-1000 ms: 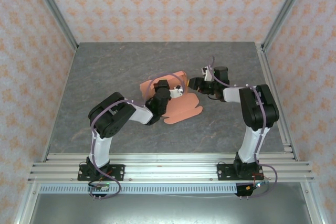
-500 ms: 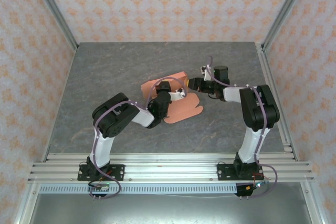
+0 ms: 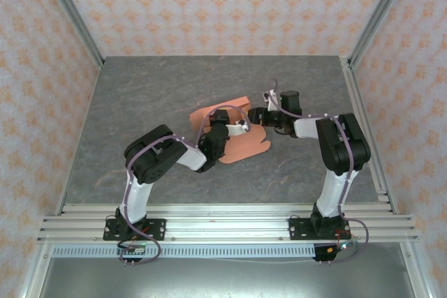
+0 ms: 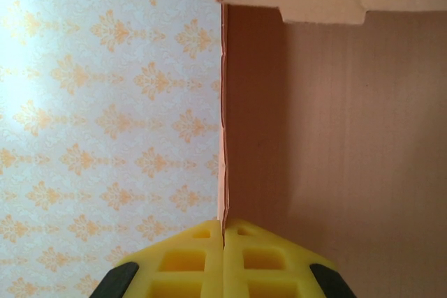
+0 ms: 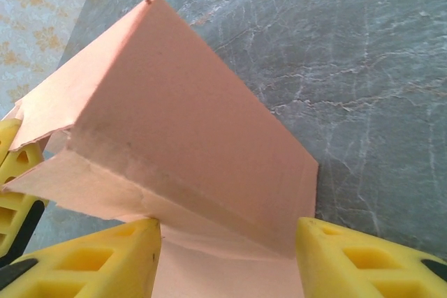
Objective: Fold the paper box
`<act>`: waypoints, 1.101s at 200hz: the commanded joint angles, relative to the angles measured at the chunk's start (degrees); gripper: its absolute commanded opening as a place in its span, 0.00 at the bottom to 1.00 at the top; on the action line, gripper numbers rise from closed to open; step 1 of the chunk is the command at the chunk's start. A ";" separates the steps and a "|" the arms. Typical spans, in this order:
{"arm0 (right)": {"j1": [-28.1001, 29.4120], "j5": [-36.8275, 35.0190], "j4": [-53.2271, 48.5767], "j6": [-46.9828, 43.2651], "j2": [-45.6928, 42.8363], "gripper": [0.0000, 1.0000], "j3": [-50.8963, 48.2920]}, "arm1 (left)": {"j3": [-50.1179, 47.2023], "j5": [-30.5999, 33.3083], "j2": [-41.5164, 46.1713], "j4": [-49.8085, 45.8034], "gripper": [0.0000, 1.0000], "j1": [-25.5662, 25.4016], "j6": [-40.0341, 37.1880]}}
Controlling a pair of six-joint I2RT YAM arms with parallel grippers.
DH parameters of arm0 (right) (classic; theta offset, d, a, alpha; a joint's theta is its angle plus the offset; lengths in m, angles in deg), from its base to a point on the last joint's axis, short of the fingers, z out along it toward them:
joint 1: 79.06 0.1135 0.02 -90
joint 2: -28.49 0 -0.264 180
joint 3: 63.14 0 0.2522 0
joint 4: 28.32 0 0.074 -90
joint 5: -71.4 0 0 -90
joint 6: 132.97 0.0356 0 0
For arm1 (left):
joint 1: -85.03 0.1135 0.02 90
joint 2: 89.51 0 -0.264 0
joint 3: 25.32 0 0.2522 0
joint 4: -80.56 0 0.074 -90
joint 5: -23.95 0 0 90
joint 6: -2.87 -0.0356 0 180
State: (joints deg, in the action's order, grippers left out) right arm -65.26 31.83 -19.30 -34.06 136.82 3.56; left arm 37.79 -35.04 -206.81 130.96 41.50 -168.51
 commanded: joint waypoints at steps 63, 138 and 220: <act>1.36 -5.09 6.25 -3.01 1.45 0.50 2.21 | 0.87 -0.59 -1.06 -2.66 0.00 -0.99 0.06; 3.32 -10.15 4.17 -4.64 0.69 0.32 2.36 | 1.41 -1.27 -0.26 -3.52 0.00 -0.99 2.59; 3.77 -17.07 9.26 -3.21 -4.25 0.40 -5.53 | -1.44 -4.52 4.10 -5.24 0.00 -2.32 6.14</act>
State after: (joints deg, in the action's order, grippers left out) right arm -61.78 18.65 -14.93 -37.71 135.88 1.07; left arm 37.46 -36.79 -204.55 127.83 40.72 -164.21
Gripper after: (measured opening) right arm 0.403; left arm 0.040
